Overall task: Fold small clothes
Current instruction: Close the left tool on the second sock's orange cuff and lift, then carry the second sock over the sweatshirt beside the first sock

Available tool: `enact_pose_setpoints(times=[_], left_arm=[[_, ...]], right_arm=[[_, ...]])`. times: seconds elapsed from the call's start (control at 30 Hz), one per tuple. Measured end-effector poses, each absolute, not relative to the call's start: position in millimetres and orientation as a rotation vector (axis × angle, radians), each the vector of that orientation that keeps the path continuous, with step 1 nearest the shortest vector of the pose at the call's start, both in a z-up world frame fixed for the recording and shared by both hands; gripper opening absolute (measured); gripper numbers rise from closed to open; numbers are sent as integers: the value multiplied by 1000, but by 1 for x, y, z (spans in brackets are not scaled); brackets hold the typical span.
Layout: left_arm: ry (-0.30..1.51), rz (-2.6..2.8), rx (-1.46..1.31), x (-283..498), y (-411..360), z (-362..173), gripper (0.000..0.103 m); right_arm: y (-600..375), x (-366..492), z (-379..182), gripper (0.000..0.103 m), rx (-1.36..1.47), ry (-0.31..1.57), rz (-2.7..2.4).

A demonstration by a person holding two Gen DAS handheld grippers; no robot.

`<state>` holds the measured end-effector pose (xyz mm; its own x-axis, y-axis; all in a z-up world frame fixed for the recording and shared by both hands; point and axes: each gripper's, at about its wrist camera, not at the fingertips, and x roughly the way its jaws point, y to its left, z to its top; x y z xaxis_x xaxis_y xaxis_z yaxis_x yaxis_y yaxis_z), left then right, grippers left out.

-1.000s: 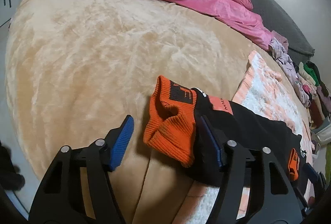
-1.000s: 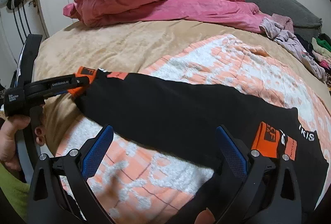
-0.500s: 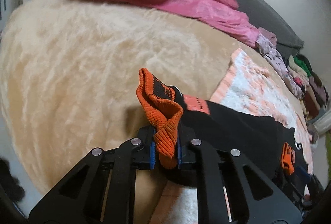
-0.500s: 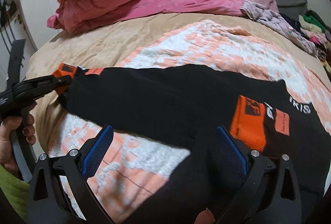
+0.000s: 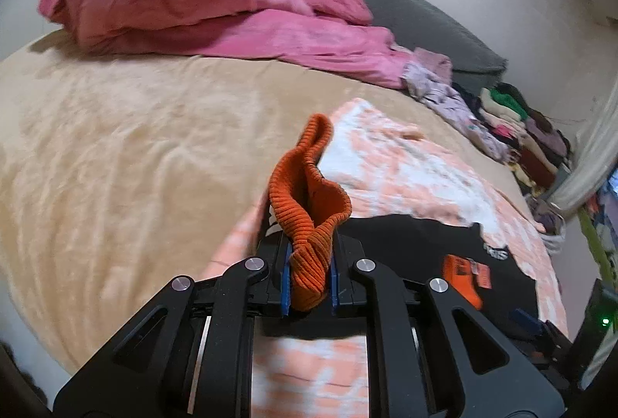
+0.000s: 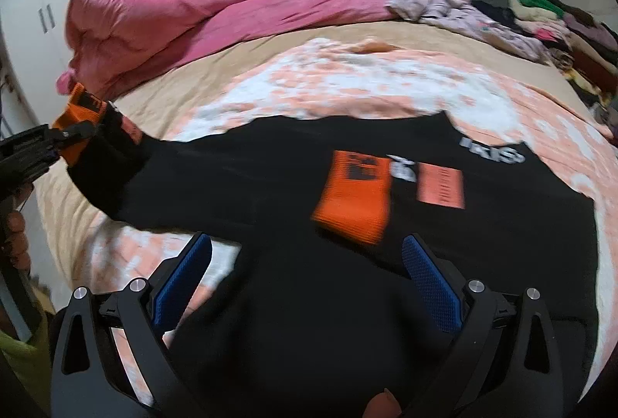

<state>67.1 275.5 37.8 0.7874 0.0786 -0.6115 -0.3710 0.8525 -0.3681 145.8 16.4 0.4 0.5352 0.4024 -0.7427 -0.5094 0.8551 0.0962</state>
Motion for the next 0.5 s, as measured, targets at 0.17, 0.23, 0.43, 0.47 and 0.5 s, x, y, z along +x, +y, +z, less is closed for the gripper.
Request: enact_pose_setpoints(times=[0.17, 0.23, 0.43, 0.47, 0.5], left_arm=[[616, 200, -454, 82, 244, 49, 7], [620, 179, -438, 89, 231, 52, 7], [634, 113, -409, 109, 191, 58, 7], [633, 104, -402, 112, 184, 59, 7], [634, 98, -396, 114, 179, 60, 7]], right_arm=[[-24, 151, 0, 98, -67, 861, 486], [-38, 151, 2, 98, -50, 855, 471], [-76, 151, 7, 98, 9, 841, 441], [-84, 151, 8, 98, 22, 838, 435], [-89, 151, 8, 98, 31, 836, 431]])
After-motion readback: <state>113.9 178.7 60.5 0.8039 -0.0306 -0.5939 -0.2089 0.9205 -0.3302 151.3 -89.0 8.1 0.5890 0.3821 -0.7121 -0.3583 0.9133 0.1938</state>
